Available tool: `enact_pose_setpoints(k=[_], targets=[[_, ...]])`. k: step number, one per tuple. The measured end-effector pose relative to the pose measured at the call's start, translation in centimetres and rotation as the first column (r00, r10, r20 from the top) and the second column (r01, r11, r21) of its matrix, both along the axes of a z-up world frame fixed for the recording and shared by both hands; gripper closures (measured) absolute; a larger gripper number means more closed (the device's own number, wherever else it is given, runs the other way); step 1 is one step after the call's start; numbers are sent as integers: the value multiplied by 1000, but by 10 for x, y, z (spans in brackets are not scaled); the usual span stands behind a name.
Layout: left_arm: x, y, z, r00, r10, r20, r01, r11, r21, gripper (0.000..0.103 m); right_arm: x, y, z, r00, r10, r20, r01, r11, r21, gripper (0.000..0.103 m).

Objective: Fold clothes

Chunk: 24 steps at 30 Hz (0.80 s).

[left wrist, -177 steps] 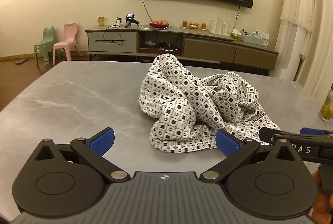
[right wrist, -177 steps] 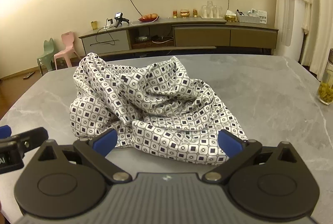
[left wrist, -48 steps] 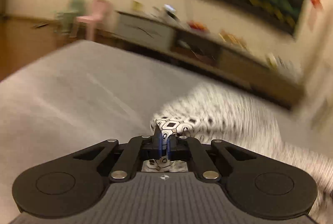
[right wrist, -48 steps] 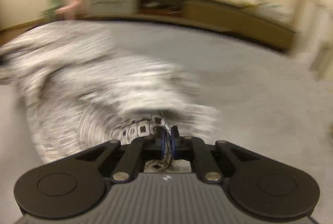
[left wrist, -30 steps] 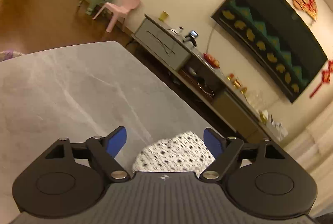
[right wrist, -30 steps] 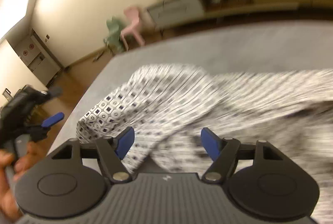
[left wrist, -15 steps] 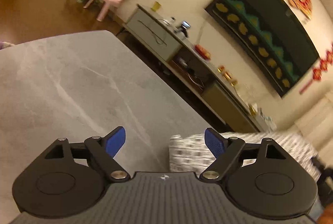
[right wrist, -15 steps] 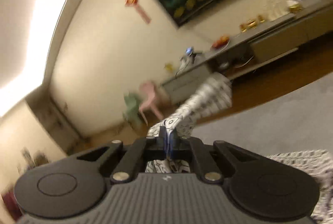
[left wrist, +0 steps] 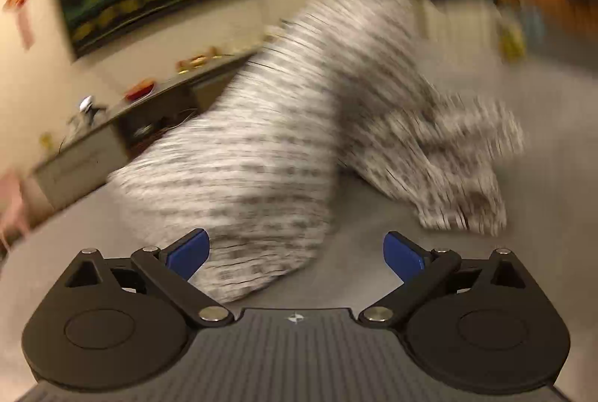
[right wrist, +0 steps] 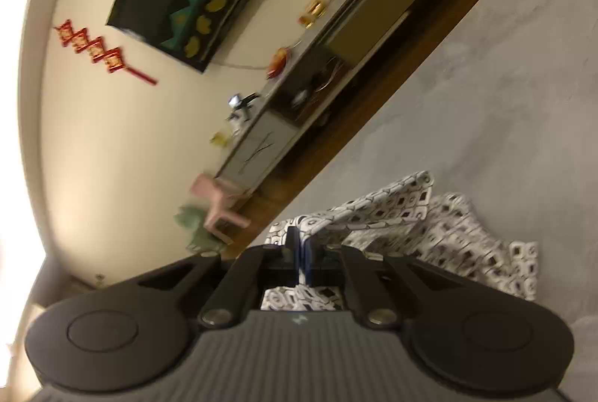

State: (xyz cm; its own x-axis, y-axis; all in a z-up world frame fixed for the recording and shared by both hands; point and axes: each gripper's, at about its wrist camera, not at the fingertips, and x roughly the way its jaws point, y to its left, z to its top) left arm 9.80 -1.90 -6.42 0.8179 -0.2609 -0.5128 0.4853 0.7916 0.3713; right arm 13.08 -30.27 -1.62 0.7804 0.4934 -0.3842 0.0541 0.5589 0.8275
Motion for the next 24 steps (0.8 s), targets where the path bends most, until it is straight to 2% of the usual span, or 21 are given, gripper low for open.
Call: enact_pose_setpoints(k=[1,2,3,4,5,7,8,9,10,11,12,13,15,16,18,19,20,21,22,23,24], targets=[[8,-8,-6,999,27,34,-28,999,35,4,-1,3,2,1000,24,7,-24,1000,17,100],[15,-15,-12,996,53,68,-57,996,68,15,-3,5,5,999,45,16,-45,999,28,100],[20,-13,-8,995,69,71,-73,996,49,48,-2,7,10,997,67,23,-68,997,38,100],[24,-6,-1,995,82,59,-82,997,6,69,-3,10,18,995,92,31,-94,995,42,100],[28,0,7,995,94,46,-92,995,-36,98,-5,11,24,993,115,42,-116,993,33,100],[36,14,23,993,116,18,-113,986,-121,100,-11,13,41,985,153,82,-154,988,0,100],[33,29,44,993,116,6,-112,970,-216,100,-16,13,54,979,170,111,-168,985,-25,102],[28,48,71,994,109,-4,-104,938,-331,101,-20,15,70,969,187,161,-182,982,-48,102],[26,74,92,993,110,-39,-115,871,-478,101,-24,17,87,956,205,212,-194,978,-71,102],[25,105,112,991,106,-86,-137,768,-625,101,-27,18,104,939,223,261,-205,974,-95,102],[25,136,131,987,95,-131,-161,640,-751,101,-22,24,121,924,234,302,-211,972,-106,102],[30,164,139,975,122,-184,-221,531,-818,101,-17,30,137,908,244,340,-217,969,-115,102],[50,204,129,921,241,-305,-383,427,-819,101,25,63,154,899,291,328,-259,956,-139,101],[61,216,115,883,295,-365,-464,422,-779,101,47,80,161,893,315,320,-281,948,-151,98],[83,235,81,787,400,-470,-614,436,-657,99,105,125,146,893,414,175,-359,891,-278,66],[83,245,65,756,421,-501,-653,438,-618,99,116,134,131,906,411,99,-360,872,-331,50],[79,255,48,736,427,-525,-677,441,-590,99,126,142,116,917,398,23,-360,851,-382,53],[74,263,34,727,422,-541,-686,447,-574,97,120,136,105,929,370,12,-334,850,-407,53],[72,269,26,704,423,-571,-710,435,-554,97,113,129,94,940,340,7,-305,851,-429,49],[72,273,27,708,410,-575,-706,429,-563,97,104,114,86,943,333,18,-295,856,-424,42],[73,275,31,728,389,-565,-686,428,-589,90,90,95,76,949,314,21,-276,862,-425,40]])
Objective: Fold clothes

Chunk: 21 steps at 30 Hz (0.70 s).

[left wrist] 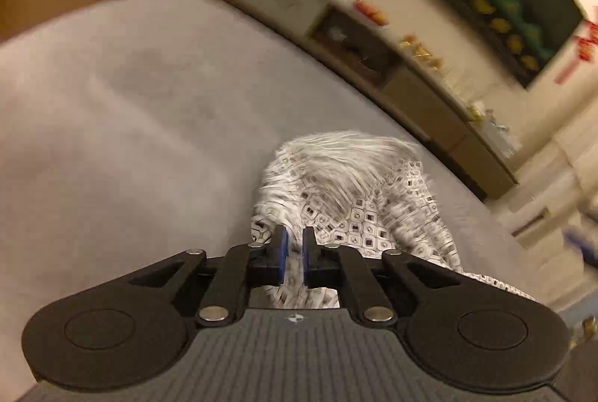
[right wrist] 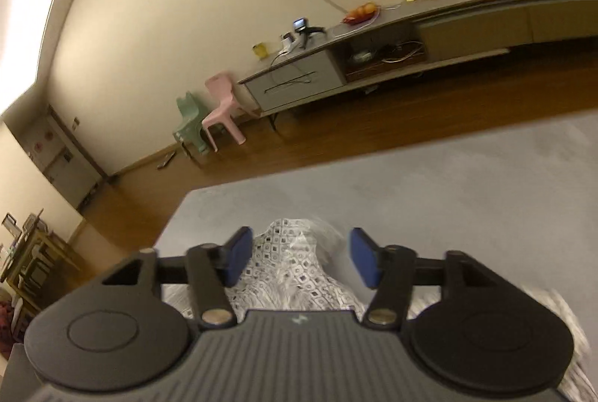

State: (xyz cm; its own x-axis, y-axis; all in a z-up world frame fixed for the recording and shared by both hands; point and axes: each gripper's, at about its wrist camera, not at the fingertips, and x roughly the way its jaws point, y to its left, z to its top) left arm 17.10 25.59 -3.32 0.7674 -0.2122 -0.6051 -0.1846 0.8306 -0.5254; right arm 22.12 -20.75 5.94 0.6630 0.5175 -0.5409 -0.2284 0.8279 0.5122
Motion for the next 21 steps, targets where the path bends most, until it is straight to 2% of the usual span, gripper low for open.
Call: enact_pose_setpoints(k=[1,3,4,5,7,11,12,13,15,16,17,18,19,21], targets=[[0,-2,7,999,-12,33,12,1000,13,82,-14,-16,-8,1000,-21,2,21,1000,-20,38],[-1,-12,19,995,-30,95,23,996,81,31,-50,-41,-29,999,-44,3,44,994,-100,36],[-3,-18,24,993,-34,117,19,992,127,23,-70,-46,-40,999,-48,1,48,989,-143,35],[-6,-25,27,990,-43,132,20,986,166,17,-90,-52,-51,999,-52,-1,51,981,-186,32],[-8,-45,29,988,-79,135,46,971,234,17,-119,-43,-70,1000,-14,-5,12,959,-284,30],[-15,-81,32,983,-107,151,49,937,346,10,-122,3,-79,992,122,15,-104,894,-437,17],[-9,-87,34,981,-119,151,56,928,370,8,-122,13,-83,987,161,15,-135,870,-474,18],[-2,-94,36,980,-134,146,66,915,399,8,-119,22,-87,984,179,12,-148,845,-514,19],[19,-107,34,978,-180,108,112,882,458,8,-118,26,-101,983,181,-12,-155,802,-578,32],[30,-112,30,977,-192,89,126,867,483,8,-118,26,-106,984,177,-28,-159,787,-597,55],[40,-115,25,978,-197,71,134,853,505,8,-117,24,-109,985,166,-42,-158,787,-596,85],[50,-119,19,978,-201,54,143,838,527,12,-117,21,-111,986,155,-56,-157,789,-594,96],[57,-119,13,981,-192,30,146,832,535,21,-119,15,-108,988,145,-45,-144,799,-584,100],[71,-117,-2,987,-160,-22,147,829,540,84,-124,2,-93,992,125,-9,-108,817,-566,101]])
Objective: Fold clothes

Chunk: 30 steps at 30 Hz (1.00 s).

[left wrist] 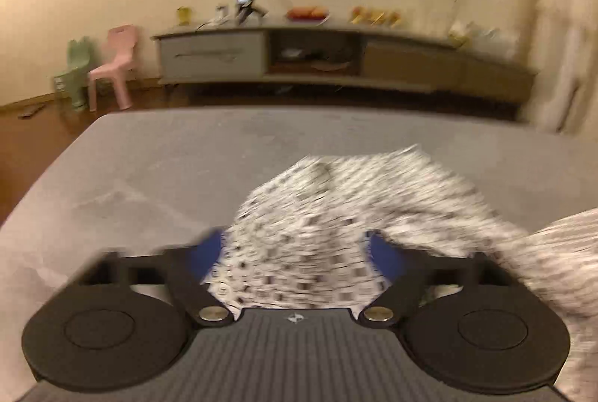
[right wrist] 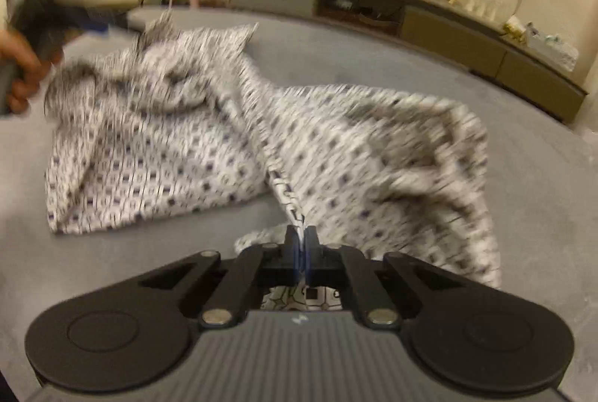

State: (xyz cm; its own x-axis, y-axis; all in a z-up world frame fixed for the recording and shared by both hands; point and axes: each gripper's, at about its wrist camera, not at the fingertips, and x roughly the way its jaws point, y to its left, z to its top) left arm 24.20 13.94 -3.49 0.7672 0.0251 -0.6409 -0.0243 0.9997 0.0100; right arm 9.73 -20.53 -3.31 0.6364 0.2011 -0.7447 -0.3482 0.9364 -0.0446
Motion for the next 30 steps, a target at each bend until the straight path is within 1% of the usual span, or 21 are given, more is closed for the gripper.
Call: enact_pose_setpoints(k=[1,3,5,6,8,11,12,14,15,16,17,18,20,21,22,23,24,26,28,29,30], targets=[[7,1,-7,1000,16,-25,-16,1000,7,94,-3,-7,12,1000,-12,22,11,1000,12,101],[9,18,-7,998,51,-20,-51,999,-11,102,-18,-25,47,996,-25,90,18,997,79,101],[6,40,6,996,93,15,-92,994,-66,103,-27,-39,87,985,-40,169,15,989,146,101],[2,52,17,992,118,38,-113,987,-113,103,-30,-45,107,976,-48,211,12,986,169,101],[-8,76,40,980,175,98,-154,968,-196,103,-25,-53,150,955,-52,291,0,984,176,101],[-19,103,57,956,259,139,-219,944,-247,103,12,-60,201,927,-66,369,9,988,154,101],[-21,111,58,950,281,135,-240,935,-261,103,33,-61,211,920,-78,384,30,991,130,101],[-19,122,53,944,313,107,-273,920,-280,103,85,-66,213,920,-125,370,103,991,80,100],[-16,126,49,943,321,90,-284,915,-285,103,115,-73,204,926,-170,337,155,985,73,99],[-13,128,45,942,326,74,-294,913,-283,103,145,-83,186,926,-244,288,230,970,84,87],[-11,130,41,942,330,59,-302,912,-279,103,165,-99,165,916,-329,227,315,944,98,66],[-7,131,37,947,319,41,-295,913,-281,103,185,-114,144,897,-412,163,399,911,108,60],[1,131,29,959,283,10,-269,920,-286,103,182,-136,111,845,-524,107,504,847,170,55],[5,131,27,963,268,0,-257,924,-283,103,169,-142,96,844,-530,82,502,834,230,51],[7,129,26,968,250,-4,-242,931,-272,103,155,-147,81,845,-531,57,495,819,291,39],[9,126,25,972,237,-5,-230,939,-257,103,143,-147,67,858,-513,38,477,821,313,34],[10,121,23,974,226,-10,-221,944,-243,102,131,-147,53,871,-491,20,458,825,331,34],[12,113,17,979,204,-24,-205,954,-217,100,122,-140,31,894,-448,-4,427,850,308,33],[9,107,14,979,204,-29,-205,959,-197,87,123,-132,16,914,-405,-16,393,876,278,32],[8,106,15,979,203,-25,-204,959,-195,68,128,-128,12,924,-383,-15,373,890,261,30],[8,105,16,979,204,-12,-202,959,-199,42,137,-120,9,934,-357,-2,347,909,233,28]])
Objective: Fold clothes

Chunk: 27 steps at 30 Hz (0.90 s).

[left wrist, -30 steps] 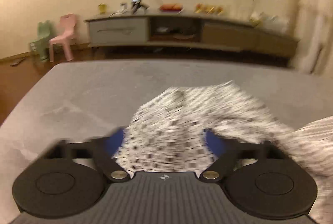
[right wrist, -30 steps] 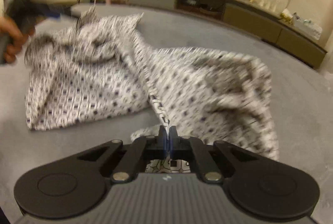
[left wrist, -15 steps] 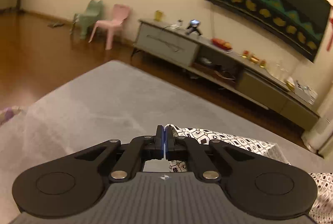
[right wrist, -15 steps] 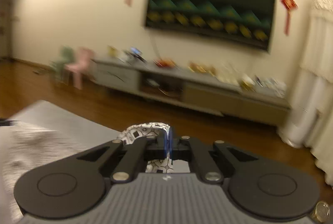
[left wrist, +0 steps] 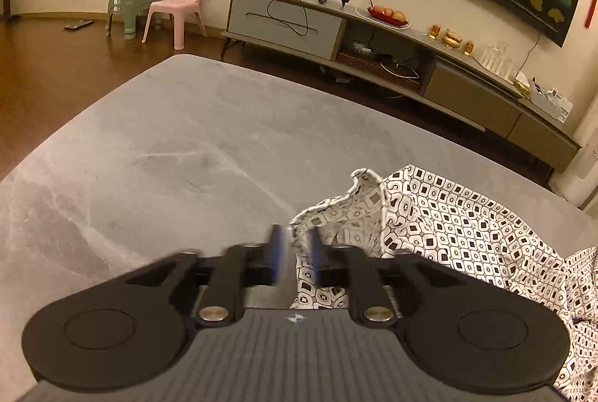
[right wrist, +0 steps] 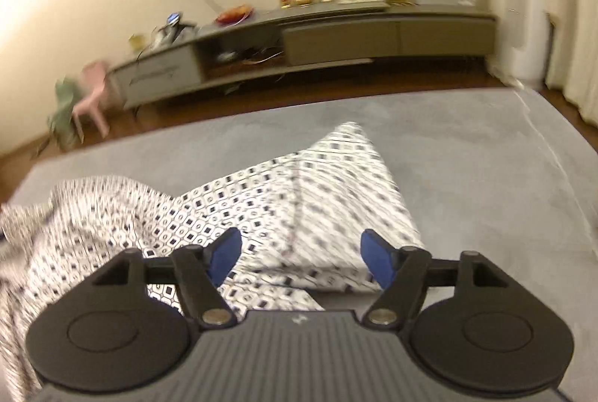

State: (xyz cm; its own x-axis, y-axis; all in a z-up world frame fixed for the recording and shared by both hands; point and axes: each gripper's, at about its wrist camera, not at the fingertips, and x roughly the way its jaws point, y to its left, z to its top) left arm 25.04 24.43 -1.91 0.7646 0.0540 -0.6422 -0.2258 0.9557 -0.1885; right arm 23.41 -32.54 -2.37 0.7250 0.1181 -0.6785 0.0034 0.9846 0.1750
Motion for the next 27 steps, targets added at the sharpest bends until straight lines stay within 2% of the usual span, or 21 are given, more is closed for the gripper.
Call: enact_pose_setpoints(k=[2,4,6,7,8,10,11,12,13,14,15,17,19,20,22,23,24,25,26,27], targets=[[0,-2,1,1000,3,28,-3,1000,5,18,19,21,5,999,46,3,-46,996,-71,18],[5,-8,1,999,-21,32,20,999,28,17,43,37,-1,997,72,-20,-74,988,-132,17],[13,-18,1,997,-70,23,69,996,52,17,64,42,-13,992,88,-86,-102,980,-173,18],[18,-23,-1,995,-100,12,99,992,71,17,74,45,-20,988,95,-120,-117,974,-193,29],[22,-30,-4,992,-128,0,127,987,95,17,84,47,-26,983,100,-154,-132,968,-211,63],[29,-43,-12,984,-177,-29,179,970,162,20,94,42,-34,976,83,-200,-130,964,-233,102],[32,-48,-17,980,-195,-45,200,961,192,40,96,37,-35,976,76,-203,-124,964,-236,103],[36,-51,-21,979,-194,-68,204,955,216,77,94,35,-28,980,77,-183,-121,962,-244,103],[38,-50,-23,981,-178,-80,192,957,218,92,92,33,-21,984,78,-161,-117,961,-252,103],[39,-47,-24,984,-159,-86,174,962,211,100,86,26,-1,990,81,-113,-105,970,-221,103],[38,-42,-21,987,-138,-77,151,967,206,101,80,19,19,995,82,-61,-93,978,-186,103],[34,-31,-12,994,-97,-44,103,975,197,101,55,-8,72,993,60,97,-60,998,3,103],[30,-19,-2,999,-47,-9,48,982,183,102,27,-45,116,971,-13,238,-40,975,217,103],[27,-12,3,1000,-26,3,26,986,167,102,17,-62,128,958,-66,279,-12,963,270,103],[23,2,10,1000,6,17,-8,992,130,102,15,-75,126,956,-139,259,82,972,221,102],[22,6,12,1000,7,16,-9,994,110,101,15,-81,124,953,-176,248,129,973,193,95],[20,9,14,1000,2,12,-3,996,91,100,23,-75,109,971,-156,183,132,982,137,92],[18,12,16,1000,-4,7,3,997,71,99,30,-66,88,987,-118,110,108,990,91,84],[16,13,18,1000,-13,9,13,999,53,98,32,-56,68,993,-96,65,92,994,57,70],[14,11,20,1000,-26,16,25,999,42,92,32,-46,48,997,-74,30,73,997,29,62]])
